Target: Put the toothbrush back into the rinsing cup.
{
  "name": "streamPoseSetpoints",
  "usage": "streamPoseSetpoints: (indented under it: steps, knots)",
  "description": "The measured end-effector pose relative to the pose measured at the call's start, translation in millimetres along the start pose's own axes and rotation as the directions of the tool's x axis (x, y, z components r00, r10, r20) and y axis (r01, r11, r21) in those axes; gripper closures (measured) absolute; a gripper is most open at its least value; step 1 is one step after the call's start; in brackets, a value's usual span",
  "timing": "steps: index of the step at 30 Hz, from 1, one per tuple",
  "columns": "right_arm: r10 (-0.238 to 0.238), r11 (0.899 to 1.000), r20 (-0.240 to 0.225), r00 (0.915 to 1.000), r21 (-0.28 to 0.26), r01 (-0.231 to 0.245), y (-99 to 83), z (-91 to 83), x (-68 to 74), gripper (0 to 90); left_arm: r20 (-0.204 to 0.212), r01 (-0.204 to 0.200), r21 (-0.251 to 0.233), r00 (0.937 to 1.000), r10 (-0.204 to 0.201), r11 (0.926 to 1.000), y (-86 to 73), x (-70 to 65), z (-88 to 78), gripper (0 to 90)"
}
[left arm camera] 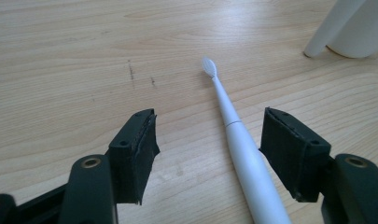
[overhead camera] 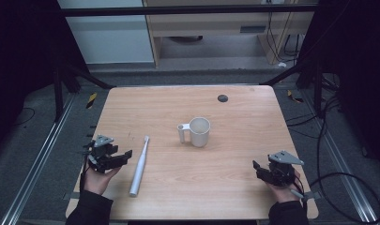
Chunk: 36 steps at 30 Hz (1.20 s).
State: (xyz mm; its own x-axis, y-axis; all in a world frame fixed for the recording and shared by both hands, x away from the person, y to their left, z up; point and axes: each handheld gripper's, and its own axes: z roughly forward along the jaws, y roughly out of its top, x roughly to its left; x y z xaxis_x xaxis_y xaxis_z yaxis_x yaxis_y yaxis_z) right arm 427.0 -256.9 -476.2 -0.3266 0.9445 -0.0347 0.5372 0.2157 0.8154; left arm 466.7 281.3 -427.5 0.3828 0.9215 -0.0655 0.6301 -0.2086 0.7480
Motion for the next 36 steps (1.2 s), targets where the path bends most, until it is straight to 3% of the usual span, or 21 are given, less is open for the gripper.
streamPoseSetpoints:
  steps: [7, 19, 27, 33, 36]
  knots:
    - [-0.004, 1.000, 0.001, 1.0000, 0.008, 0.004, 0.5, 0.6, 0.5, 35.0, 0.024, 0.006, 0.014, 0.9997, -0.006, 0.9999, 7.8, -5.8, 1.1, 34.3]
    - [-0.030, 0.999, 0.014, 0.9995, 0.016, 0.030, 0.7, 1.3, 1.6, 35.0, 0.023, -0.041, 0.068, 0.9990, 0.039, 0.9969, 23.8, -13.3, 13.1, 36.5]
    - [-0.030, 0.999, 0.010, 0.9995, 0.022, 0.030, 1.1, 1.6, 2.0, 35.2, 0.022, -0.063, 0.109, 0.9979, 0.061, 0.9920, 28.8, -15.0, 22.6, 37.6]
    - [-0.033, 0.999, 0.007, 0.9994, 0.025, 0.033, 1.1, 2.4, 2.4, 35.4, 0.021, -0.080, 0.156, 0.9967, 0.078, 0.9845, 28.1, -15.4, 31.8, 38.7]
    - [-0.034, 0.999, 0.003, 0.9994, 0.029, 0.034, 1.2, 2.9, 2.4, 35.6, 0.020, -0.071, 0.179, 0.9974, 0.069, 0.9813, 26.5, -14.6, 37.8, 39.0]
